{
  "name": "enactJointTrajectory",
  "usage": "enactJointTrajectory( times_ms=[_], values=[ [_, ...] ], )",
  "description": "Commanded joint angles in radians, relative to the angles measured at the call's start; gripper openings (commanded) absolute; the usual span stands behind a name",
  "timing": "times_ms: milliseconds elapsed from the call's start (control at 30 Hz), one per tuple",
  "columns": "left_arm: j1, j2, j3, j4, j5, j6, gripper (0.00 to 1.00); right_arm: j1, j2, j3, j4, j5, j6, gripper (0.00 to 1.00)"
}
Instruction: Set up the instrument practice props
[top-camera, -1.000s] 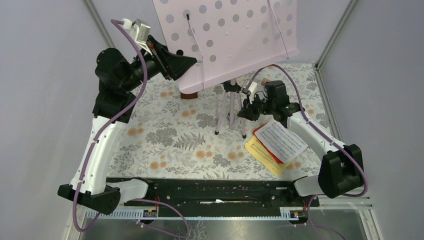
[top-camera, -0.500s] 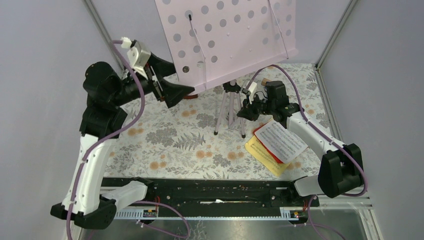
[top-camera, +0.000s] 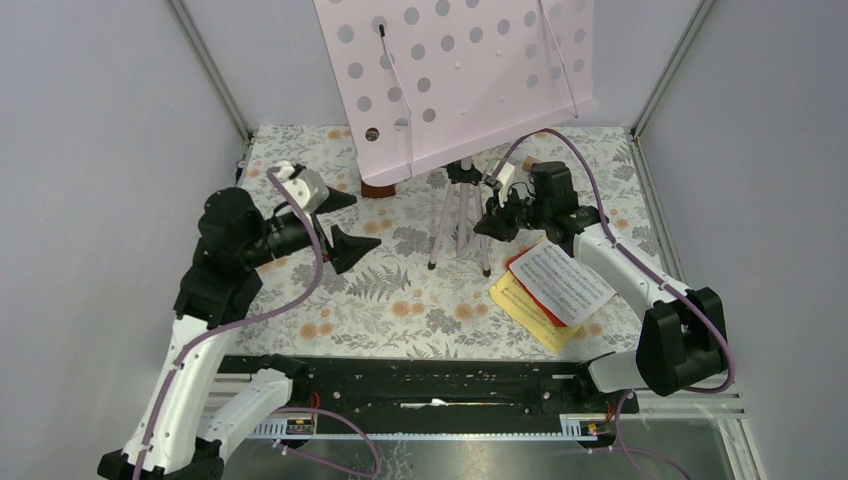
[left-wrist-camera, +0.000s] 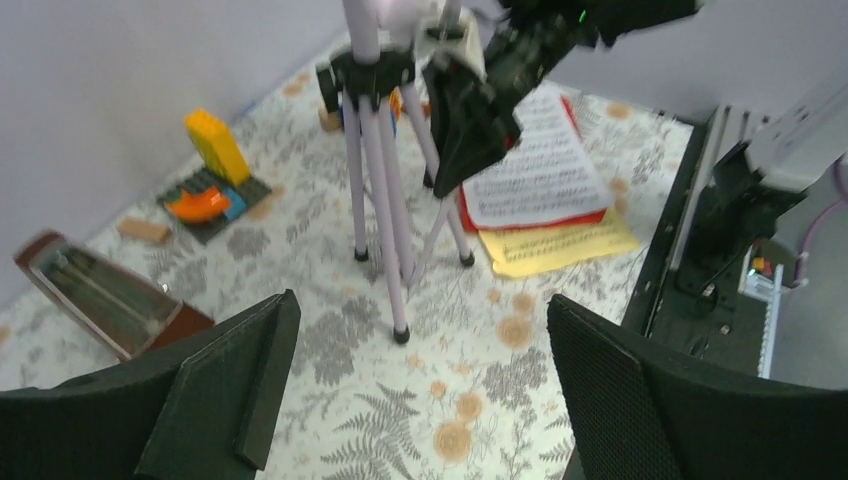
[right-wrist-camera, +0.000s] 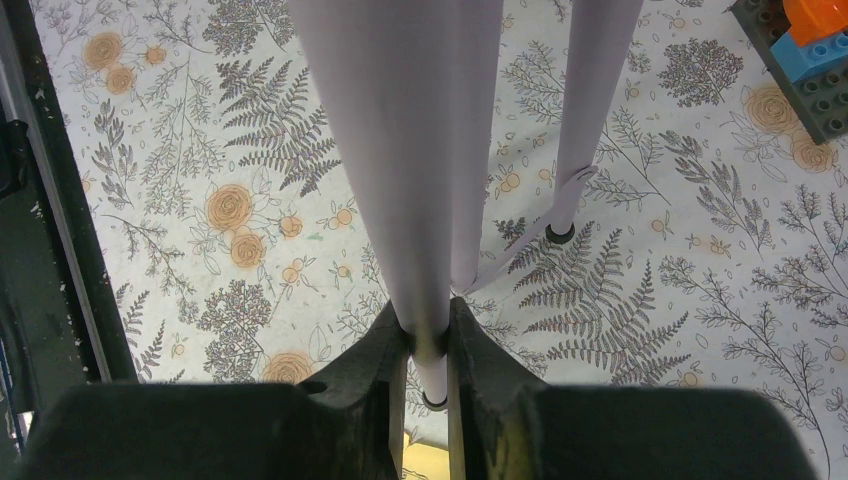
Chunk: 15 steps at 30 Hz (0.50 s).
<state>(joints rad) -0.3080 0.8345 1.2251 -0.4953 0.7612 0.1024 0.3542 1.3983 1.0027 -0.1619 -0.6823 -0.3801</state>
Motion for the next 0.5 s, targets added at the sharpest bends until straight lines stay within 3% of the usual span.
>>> enactJointTrajectory(
  times_ms=[0, 167, 300, 367, 467],
  values=[
    [0.004, -0.039, -0.191, 0.127, -0.055, 0.061, 0.97, -0.001, 0.017, -0.042, -0.186, 0.039, 0.111, 0.00],
    [0.005, -0.014, -0.440, 0.372, 0.006, 0.058, 0.93, 0.000, 0.018, -0.048, -0.186, 0.033, 0.098, 0.00],
    [0.001, 0.096, -0.587, 0.726, 0.013, 0.003, 0.91, -0.001, 0.018, -0.046, -0.185, 0.009, 0.087, 0.00],
    [-0.014, 0.175, -0.622, 0.859, 0.003, 0.001, 0.92, 0.000, 0.018, -0.043, -0.180, 0.002, 0.086, 0.00],
    [-0.054, 0.355, -0.576, 0.920, -0.022, 0.027, 0.92, 0.000, 0.015, -0.045, -0.165, -0.003, 0.084, 0.00]
  ],
)
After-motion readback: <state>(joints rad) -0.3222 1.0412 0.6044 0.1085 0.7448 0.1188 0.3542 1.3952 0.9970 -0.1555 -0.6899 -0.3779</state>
